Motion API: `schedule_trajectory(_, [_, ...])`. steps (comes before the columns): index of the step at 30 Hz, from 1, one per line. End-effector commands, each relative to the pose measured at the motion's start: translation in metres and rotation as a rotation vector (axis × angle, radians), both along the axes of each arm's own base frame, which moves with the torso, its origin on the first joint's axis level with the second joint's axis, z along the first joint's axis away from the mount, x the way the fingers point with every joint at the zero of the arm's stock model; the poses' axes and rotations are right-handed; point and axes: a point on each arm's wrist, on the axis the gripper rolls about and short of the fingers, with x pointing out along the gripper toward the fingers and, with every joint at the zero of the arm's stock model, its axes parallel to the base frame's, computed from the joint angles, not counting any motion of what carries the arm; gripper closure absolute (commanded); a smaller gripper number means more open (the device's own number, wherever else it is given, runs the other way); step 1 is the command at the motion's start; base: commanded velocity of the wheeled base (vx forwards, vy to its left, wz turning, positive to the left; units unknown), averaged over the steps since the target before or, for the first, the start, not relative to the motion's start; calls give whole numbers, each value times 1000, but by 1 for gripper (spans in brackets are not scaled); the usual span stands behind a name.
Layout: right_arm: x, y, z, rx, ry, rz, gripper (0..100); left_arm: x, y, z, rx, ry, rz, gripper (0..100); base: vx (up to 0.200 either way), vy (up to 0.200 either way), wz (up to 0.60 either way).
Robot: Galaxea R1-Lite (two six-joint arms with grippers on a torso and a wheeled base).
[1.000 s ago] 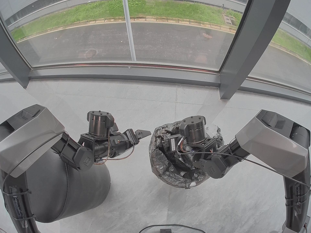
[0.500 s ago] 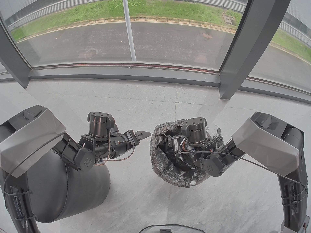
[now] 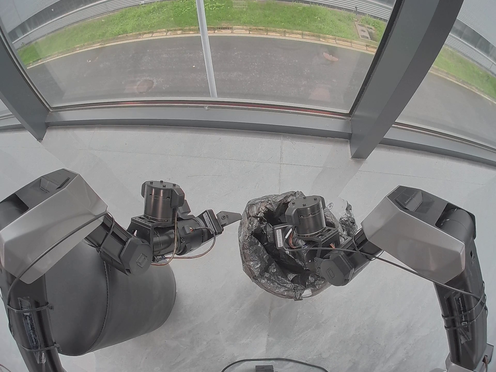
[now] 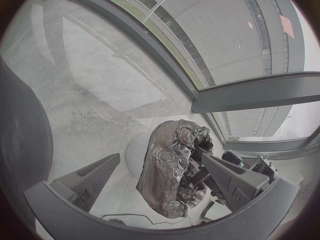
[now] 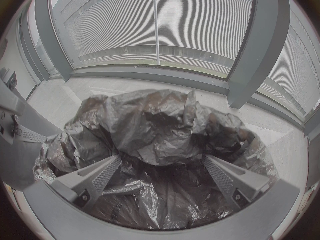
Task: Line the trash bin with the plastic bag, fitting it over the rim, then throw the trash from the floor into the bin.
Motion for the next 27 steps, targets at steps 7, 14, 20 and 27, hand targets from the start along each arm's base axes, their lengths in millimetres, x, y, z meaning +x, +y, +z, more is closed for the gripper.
schedule_trajectory(7, [-6,4,0,-5,7,10,0,0,0,-1,0,3,1,0,0,0,0])
schedule_trajectory(14, [-62,5,23,-12,52,69,0,-4,2,6,-5,-6,5,0,0,0,0])
schedule_trajectory(20, [-113,-5,61,109,69,84,0,-18,7,27,-20,-34,-4,0,0,0,0])
schedule_trajectory(27, [-131,-58,114,185,-14,7,0,-45,22,49,-15,-91,23,0,0,0,0])
